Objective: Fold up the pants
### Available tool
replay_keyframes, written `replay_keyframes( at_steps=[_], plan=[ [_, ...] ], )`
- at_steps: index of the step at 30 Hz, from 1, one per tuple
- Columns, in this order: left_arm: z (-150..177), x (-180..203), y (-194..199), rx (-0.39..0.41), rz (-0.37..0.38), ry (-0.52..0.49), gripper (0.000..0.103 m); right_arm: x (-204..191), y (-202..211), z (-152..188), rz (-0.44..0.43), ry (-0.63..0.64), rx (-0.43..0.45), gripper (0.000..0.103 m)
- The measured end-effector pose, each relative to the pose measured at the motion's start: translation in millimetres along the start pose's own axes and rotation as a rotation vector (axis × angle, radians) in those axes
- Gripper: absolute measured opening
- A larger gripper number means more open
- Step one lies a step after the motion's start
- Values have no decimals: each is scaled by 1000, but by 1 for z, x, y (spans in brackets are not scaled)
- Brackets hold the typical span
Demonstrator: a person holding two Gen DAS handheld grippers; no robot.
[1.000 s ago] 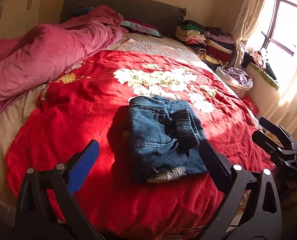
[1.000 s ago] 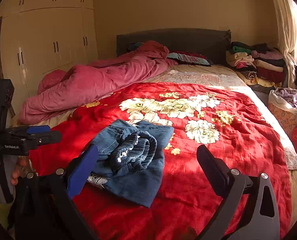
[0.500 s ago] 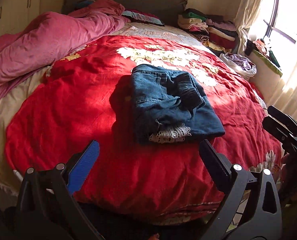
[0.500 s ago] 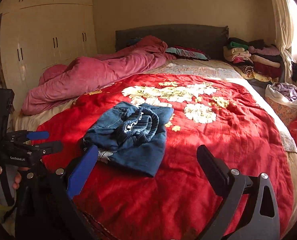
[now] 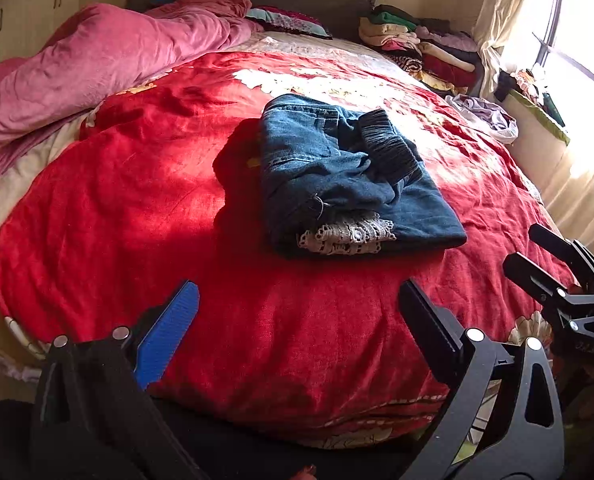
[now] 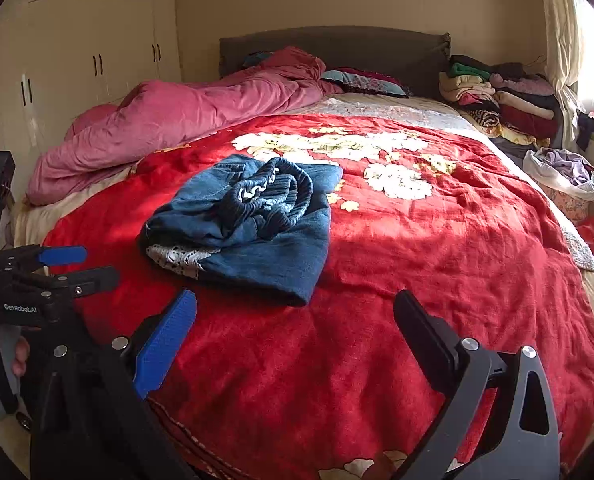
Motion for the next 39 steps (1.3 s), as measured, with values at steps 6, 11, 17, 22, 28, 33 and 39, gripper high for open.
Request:
replay_keyframes(
  at_steps=[6,11,17,22,28,33,39],
  plan=[
    [2,-5,-3,-11,-3,16,93,-10,-10,-1,-13,10,-15,98],
    [2,-6,-2,-10,-8,19,93,-12,-10,-2,-12,14,-18,98],
    [3,-10,-3,-17,-22,28,93,-8,-9,-2,-9,0,-22,98],
    [3,-11,-2,-15,-35,30,93,-7,-9,-1,-11,1,-24,98],
    [3,-11,-3,-20,-48,31,93,-7,-10,0,-10,-5,-25,98],
    [3,-12,-2,-19,-49,31,93,-6,-9,0,-5,-7,-27,98],
    [3,-13,0,-14,-47,33,93,-6,-8,-1,-3,-3,-25,98]
  ],
)
Point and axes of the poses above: each gripper's, at about its wrist camera, not at the fingertips, and y roughly against the way its jaws point, x to its right, z to its underside, the point moved 8 cm from there along -y, roughly the way its jaws point, and after that the axes turned 13 degrees about -x, right-handed, at the moved point
